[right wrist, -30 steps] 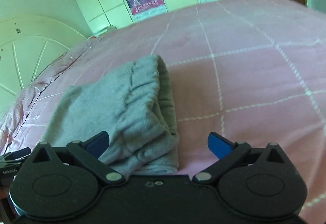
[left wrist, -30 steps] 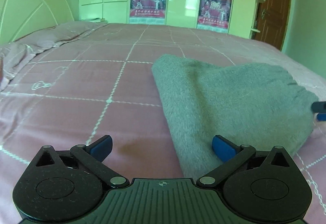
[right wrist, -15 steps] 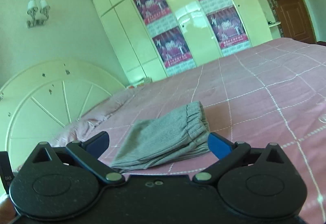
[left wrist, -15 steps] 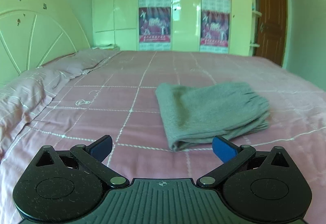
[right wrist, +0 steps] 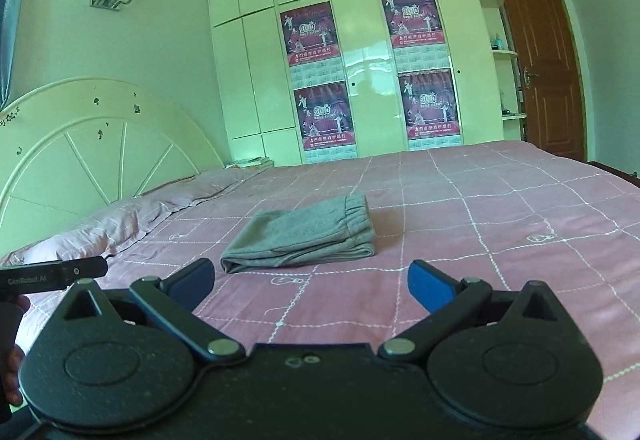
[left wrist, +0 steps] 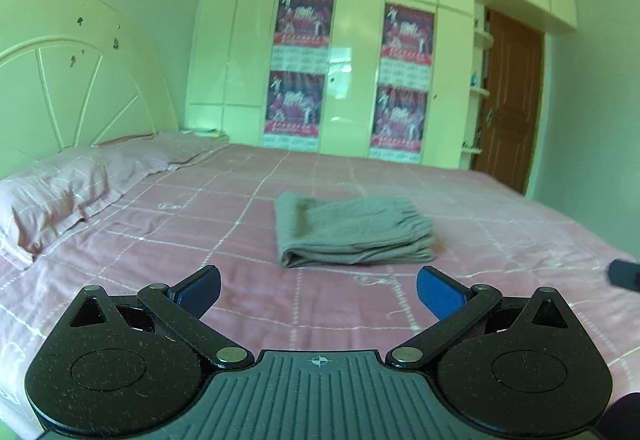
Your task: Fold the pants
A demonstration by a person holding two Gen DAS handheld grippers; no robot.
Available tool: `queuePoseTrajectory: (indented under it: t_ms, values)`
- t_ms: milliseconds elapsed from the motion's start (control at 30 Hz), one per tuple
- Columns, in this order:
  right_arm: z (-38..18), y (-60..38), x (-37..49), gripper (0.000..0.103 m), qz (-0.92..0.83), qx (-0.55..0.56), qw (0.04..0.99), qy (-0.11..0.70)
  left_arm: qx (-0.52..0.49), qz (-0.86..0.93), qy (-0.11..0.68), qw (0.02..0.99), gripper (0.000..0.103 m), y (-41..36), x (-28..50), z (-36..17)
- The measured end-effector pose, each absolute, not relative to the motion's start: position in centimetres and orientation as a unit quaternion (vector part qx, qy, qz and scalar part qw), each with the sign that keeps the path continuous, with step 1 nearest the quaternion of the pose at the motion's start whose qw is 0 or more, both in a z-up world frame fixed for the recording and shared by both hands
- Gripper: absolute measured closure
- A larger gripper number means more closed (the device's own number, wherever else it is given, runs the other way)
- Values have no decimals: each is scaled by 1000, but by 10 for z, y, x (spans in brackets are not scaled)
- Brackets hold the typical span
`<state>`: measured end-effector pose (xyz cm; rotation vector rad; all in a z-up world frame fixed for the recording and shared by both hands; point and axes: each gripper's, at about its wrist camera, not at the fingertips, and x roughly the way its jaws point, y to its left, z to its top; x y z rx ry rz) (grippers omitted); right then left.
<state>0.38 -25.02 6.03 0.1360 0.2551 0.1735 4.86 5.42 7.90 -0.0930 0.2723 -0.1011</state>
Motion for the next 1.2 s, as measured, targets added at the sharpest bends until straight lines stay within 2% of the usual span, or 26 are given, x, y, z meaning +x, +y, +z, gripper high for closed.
queuePoseTrajectory:
  t_ms: [200,267,433,533,667,1200]
  values:
    - [56,-228,-11,6,86,9,991,106,-24,-44,120,992,0,34,23,83]
    - [49,-224,-3,6,83,5,988,127,-10,-46,113,992,0,29,21,80]
    - [49,-231,-4,6,73,17,990,118,-42,-61,131,989,0,24,27,69]
    - [44,-234,-2,6,70,27,989,125,-24,-64,151,986,0,17,32,60]
    - [47,-228,0,6,65,14,993,99,-29,-74,147,986,0,20,31,59]
    - [39,-219,5,6,68,18,990,119,-13,-80,147,986,0,14,40,52]
